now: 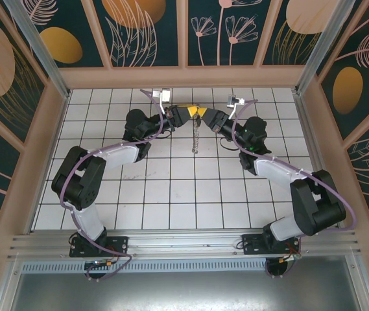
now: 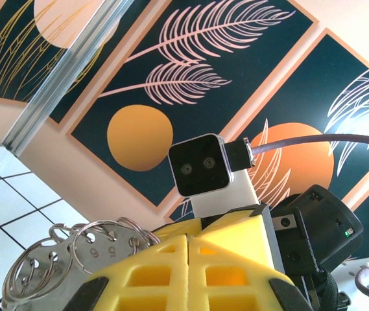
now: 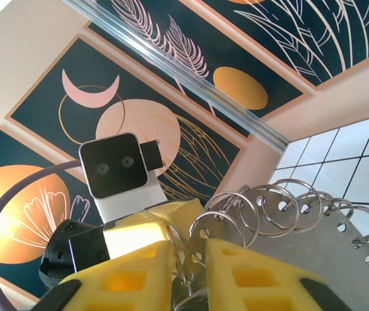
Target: Put the keys on the keyring
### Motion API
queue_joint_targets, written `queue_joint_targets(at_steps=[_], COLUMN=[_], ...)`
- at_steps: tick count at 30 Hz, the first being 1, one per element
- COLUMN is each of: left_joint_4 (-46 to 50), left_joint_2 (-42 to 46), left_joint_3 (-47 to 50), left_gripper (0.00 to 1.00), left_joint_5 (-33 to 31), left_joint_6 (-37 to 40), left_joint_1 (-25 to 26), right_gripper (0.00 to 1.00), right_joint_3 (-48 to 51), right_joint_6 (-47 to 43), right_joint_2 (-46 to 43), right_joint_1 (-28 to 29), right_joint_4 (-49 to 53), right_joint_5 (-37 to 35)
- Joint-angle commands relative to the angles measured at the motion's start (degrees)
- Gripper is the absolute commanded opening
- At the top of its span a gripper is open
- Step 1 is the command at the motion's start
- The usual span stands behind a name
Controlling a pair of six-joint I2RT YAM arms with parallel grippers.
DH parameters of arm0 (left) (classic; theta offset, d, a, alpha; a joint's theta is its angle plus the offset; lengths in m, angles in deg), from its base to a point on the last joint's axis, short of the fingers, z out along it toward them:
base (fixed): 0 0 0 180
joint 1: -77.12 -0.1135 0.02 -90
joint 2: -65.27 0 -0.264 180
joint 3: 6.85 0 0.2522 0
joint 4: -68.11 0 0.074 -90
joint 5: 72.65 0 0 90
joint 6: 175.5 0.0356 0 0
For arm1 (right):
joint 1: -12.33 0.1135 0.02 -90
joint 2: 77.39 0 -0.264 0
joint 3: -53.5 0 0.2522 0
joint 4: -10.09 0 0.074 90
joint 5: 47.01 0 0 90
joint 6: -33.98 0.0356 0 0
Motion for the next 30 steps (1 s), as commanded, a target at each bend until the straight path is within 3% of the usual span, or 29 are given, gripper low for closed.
queue_joint_targets(at_steps=[1, 22, 30], left_joint_4=[-3.34, -3.61, -3.52], left_joint_2=[2.33, 2.14, 2.14], left_joint_3=[-0.35, 0.29, 0.05], left_gripper=[0.0, 0.0, 0.0], left_joint_5=[0.12, -0.01, -0.26], left_joint_6=[1.09, 0.83, 0.74], left_joint_1=[0.09, 0.06, 0.06], right_gripper=[0.19, 0.18, 0.0], right_joint_3=[-1.65, -2.61, -2.76], right_joint_6=[-0.62, 0.3, 0.49], right_joint_2=[-1.03, 0.18, 0.97], right_joint_1=[0.29, -0.41, -0.5], right_joint_4=[-1.96, -2.9, -3.18], right_joint_5=[-0.18, -0.8, 0.33])
